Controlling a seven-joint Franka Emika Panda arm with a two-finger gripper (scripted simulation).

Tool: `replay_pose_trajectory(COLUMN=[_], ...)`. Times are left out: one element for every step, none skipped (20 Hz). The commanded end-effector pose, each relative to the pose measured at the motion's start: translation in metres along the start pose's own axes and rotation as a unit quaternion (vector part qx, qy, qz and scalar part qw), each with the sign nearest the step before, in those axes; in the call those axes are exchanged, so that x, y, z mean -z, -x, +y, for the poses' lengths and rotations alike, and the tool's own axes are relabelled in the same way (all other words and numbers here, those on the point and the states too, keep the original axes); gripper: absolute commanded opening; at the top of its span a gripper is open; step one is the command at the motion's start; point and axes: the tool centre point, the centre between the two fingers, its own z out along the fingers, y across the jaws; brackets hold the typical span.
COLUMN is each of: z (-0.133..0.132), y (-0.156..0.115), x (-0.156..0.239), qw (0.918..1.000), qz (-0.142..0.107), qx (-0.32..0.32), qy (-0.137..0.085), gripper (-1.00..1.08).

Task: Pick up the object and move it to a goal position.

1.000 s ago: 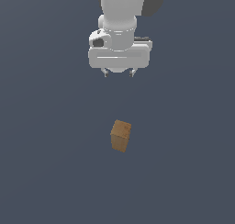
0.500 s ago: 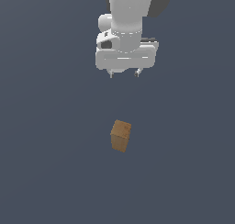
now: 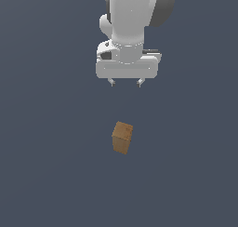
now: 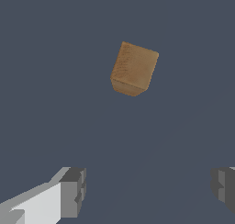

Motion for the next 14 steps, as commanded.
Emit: replay_pose_trajectory(z=[0.001,0.001,0.001,0.002,0.002,0.003,0.003,0.003,0.004,0.005,0.005,0.005,0.006,0.006], y=[-0.013,-0.018,-0.025,-0.031,-0.038,-0.045,-0.051,-0.058,-0.065,-0.071,-0.076,-0.082,-0.087,-0.091], x=[-0.008,-0.012,-0.016,-0.021,-0.026,-0.032,-0.037,-0.043,-0.049,-0.055,-0.061,-0.066,-0.072,-0.077], qw=[0.9999,0.9998,0.9996,0.9993,0.9990,0.9985,0.9980,0.9974,0.9968,0.9961,0.9954,0.9946,0.9939,0.9932], qz=[0.000,0.000,0.000,0.000,0.000,0.001,0.001,0.001,0.001,0.001,0.002,0.002,0.002,0.002], qx=[-0.015,-0.022,-0.029,-0.037,-0.046,-0.054,-0.063,-0.072,-0.080,-0.088,-0.096,-0.103,-0.110,-0.116], qy=[0.000,0.000,0.000,0.000,0.000,0.000,0.000,0.000,0.001,0.001,0.001,0.002,0.002,0.002], gripper=[1.00,1.00,1.00,1.00,1.00,1.00,1.00,1.00,1.00,1.00,1.00,1.00,1.00,1.00])
